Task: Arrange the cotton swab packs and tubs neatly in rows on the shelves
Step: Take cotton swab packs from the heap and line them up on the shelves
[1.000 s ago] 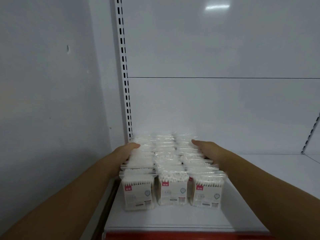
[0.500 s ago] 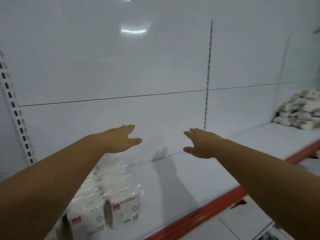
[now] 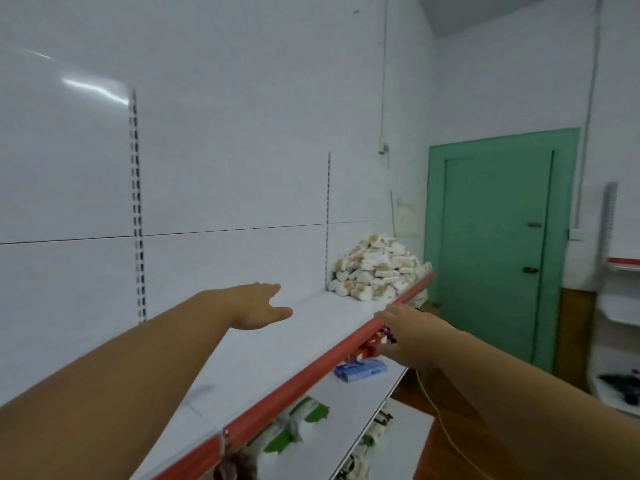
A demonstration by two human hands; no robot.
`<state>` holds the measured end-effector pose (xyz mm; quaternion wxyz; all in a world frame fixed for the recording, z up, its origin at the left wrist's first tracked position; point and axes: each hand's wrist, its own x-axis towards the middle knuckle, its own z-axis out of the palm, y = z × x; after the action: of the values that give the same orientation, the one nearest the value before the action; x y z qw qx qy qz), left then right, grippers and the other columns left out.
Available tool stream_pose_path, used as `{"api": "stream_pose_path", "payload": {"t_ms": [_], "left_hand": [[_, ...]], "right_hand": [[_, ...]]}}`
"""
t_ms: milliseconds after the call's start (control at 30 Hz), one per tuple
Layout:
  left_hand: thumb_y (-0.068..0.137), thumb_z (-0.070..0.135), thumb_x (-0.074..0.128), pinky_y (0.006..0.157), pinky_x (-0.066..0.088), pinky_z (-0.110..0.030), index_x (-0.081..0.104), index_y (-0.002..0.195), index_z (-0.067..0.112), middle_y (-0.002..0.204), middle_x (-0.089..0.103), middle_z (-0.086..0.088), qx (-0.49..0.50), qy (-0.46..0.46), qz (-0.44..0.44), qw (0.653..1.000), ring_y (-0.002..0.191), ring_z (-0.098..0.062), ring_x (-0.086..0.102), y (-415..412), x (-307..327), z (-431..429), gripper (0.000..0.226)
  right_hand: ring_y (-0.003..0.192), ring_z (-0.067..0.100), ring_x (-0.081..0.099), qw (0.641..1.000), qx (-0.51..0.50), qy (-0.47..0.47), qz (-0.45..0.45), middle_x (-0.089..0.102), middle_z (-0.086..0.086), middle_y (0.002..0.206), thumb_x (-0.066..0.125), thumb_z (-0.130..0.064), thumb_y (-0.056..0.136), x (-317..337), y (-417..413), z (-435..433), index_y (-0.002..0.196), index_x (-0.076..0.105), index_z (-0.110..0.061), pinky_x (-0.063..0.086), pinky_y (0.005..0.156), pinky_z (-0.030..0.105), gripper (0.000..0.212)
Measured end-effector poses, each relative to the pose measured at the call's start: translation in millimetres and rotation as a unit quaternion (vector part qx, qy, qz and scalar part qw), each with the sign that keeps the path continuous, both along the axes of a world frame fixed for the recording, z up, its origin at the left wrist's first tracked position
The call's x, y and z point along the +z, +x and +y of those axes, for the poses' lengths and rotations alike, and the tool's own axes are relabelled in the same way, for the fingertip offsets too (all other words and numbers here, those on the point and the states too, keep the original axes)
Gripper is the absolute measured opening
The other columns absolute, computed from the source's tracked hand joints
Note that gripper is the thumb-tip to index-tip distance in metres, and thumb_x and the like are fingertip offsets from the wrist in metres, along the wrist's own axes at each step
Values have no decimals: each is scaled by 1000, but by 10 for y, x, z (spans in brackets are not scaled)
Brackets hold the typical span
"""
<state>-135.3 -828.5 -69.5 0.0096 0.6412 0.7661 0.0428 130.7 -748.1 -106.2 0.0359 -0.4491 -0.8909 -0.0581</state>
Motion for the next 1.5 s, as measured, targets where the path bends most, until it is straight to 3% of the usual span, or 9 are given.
{"api": "stream_pose_path", "payload": {"t_ms": [100, 300, 567, 733, 900, 1167, 1300, 1400, 1500], "left_hand": [[97, 58, 33, 121, 9, -37, 5, 155, 20, 163, 7, 0, -29, -11, 4, 1000, 149, -16, 7, 356, -72, 659, 75], [97, 59, 36, 120, 15, -34, 9, 155, 20, 162, 11, 1, -74, -16, 10, 997, 148, -17, 15, 648, -236, 2054, 75], [95, 58, 39, 114, 27, -38, 18, 153, 22, 159, 24, -3, -129, -15, -23, 991, 142, -23, 29, 707, -244, 4169, 72], [97, 57, 36, 121, 10, -40, 9, 155, 21, 163, 4, -3, -159, 16, -21, 987, 150, -20, 3, 937, -190, 5348, 73], [98, 59, 30, 121, 6, -38, 7, 155, 21, 163, 1, 0, -132, 20, 9, 991, 149, -16, -3, 1035, -296, 6351, 73], [99, 54, 36, 113, 24, -32, 25, 152, 24, 158, 27, 0, -37, 61, -10, 997, 143, -19, 28, 1050, -57, 7447, 62], [100, 48, 38, 106, 33, -30, 40, 144, 25, 148, 43, 1, -2, 87, -9, 996, 131, -16, 43, 943, 18, 7701, 50], [99, 46, 41, 101, 35, -25, 44, 142, 24, 142, 50, 2, 41, 107, -29, 993, 125, -14, 48, 788, 108, 7912, 48], [98, 36, 48, 93, 41, -23, 55, 132, 23, 128, 59, 3, 56, 156, -83, 983, 112, -11, 55, 711, 136, 8144, 37]], "right_hand": [[142, 21, 29, 999, -26, -9, 30, 24, -3, 158, 51, -43, 95, -52, 393, 439, 150, 24, -31, 30, 114, 40, 63], [145, 22, 23, 998, -61, -16, 2, 19, -2, 159, 51, -44, 95, -377, 719, 1613, 150, 22, -35, 28, 115, 42, 62], [148, 16, 7, 997, -74, 25, -8, 10, -5, 161, 47, -43, 97, 25, 859, 3496, 152, 16, -29, 10, 119, 41, 65], [148, 16, 5, 998, -41, 47, 5, 12, -5, 161, 47, -46, 95, -45, 852, 4626, 152, 20, -31, 7, 119, 42, 64], [147, 18, 10, 997, -4, 74, -8, 17, -4, 160, 47, -46, 93, -202, 1064, 5811, 150, 23, -32, 12, 118, 42, 63], [144, 13, 20, 995, 61, 39, 68, 23, -9, 157, 50, -44, 94, -122, 1127, 7572, 147, 30, -35, 20, 117, 38, 58], [123, 12, 45, 984, 108, 25, 141, 47, -6, 140, 55, -38, 94, 63, 813, 8174, 135, 48, -27, 36, 101, 28, 43], [115, 12, 51, 976, 141, 29, 166, 55, -6, 131, 51, -40, 95, 104, 422, 8576, 131, 52, -25, 40, 96, 27, 38], [102, 8, 57, 953, 159, -18, 258, 62, -7, 119, 52, -45, 94, 78, -40, 8842, 127, 56, -25, 46, 89, 28, 39]]}}
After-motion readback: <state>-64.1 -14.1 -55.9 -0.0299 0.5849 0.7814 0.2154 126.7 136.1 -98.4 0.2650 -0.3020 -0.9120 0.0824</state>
